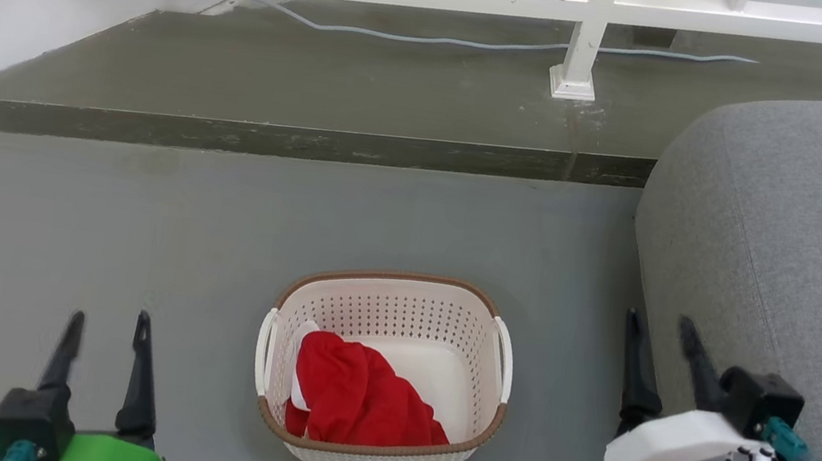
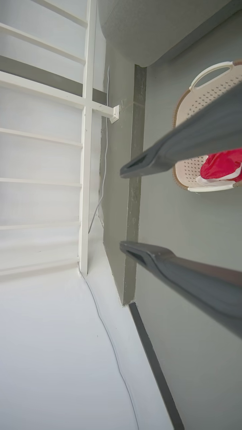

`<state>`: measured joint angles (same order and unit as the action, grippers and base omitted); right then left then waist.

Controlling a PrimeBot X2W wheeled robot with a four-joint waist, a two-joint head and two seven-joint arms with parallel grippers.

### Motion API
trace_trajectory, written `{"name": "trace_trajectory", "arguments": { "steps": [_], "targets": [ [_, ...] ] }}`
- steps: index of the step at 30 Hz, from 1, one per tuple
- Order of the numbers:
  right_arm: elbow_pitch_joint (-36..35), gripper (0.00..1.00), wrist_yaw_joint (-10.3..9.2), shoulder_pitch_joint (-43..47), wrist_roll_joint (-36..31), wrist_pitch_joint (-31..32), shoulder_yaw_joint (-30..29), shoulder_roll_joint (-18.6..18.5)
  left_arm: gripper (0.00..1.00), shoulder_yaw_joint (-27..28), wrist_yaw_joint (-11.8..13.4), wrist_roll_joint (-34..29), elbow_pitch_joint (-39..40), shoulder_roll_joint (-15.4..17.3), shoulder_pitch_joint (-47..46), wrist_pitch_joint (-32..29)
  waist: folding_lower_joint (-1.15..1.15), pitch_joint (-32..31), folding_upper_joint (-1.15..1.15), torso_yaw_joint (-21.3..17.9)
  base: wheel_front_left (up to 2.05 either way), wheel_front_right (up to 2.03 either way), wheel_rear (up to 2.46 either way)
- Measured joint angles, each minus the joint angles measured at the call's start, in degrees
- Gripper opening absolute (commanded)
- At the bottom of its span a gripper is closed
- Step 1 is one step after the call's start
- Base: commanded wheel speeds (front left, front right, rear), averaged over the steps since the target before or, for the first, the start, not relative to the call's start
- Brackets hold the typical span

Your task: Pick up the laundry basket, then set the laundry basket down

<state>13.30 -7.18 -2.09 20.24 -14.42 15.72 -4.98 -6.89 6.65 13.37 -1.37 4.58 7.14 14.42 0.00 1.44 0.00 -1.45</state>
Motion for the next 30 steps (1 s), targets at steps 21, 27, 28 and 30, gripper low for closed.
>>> {"name": "trace_trajectory", "arguments": {
  "steps": [21, 27, 28, 30],
  "targets": [
    [2.5, 0.00, 1.92, 2.8, 10.9, 2.0, -2.2, 1.0, 0.00, -0.8, -1.7, 11.3, -3.5, -1.2, 0.5, -1.6, 0.00, -0.2, 0.00, 0.2, 0.00, 0.00, 0.00],
    [2.4, 0.00, 2.65, 2.8, 15.0, 3.5, -3.6, 1.1, 0.00, -0.2, -2.5, 16.2, -3.6, -1.3, 0.5, -2.9, 0.00, -0.2, 0.00, 0.3, 0.00, 0.00, 0.00],
    [2.4, 0.00, 2.76, 2.8, 15.6, 3.6, -3.8, 1.1, 0.00, -0.1, -2.6, 17.4, -3.7, -1.3, 0.4, -3.1, 0.00, -0.2, 0.00, 0.3, 0.00, 0.00, 0.00],
    [2.3, 0.00, 3.14, 2.7, 17.7, 4.3, -4.4, 1.2, 0.00, 0.3, -2.8, 19.3, -3.8, -1.3, 0.4, -3.7, 0.00, -0.3, 0.00, 0.4, 0.00, 0.00, 0.00]
  ]
}}
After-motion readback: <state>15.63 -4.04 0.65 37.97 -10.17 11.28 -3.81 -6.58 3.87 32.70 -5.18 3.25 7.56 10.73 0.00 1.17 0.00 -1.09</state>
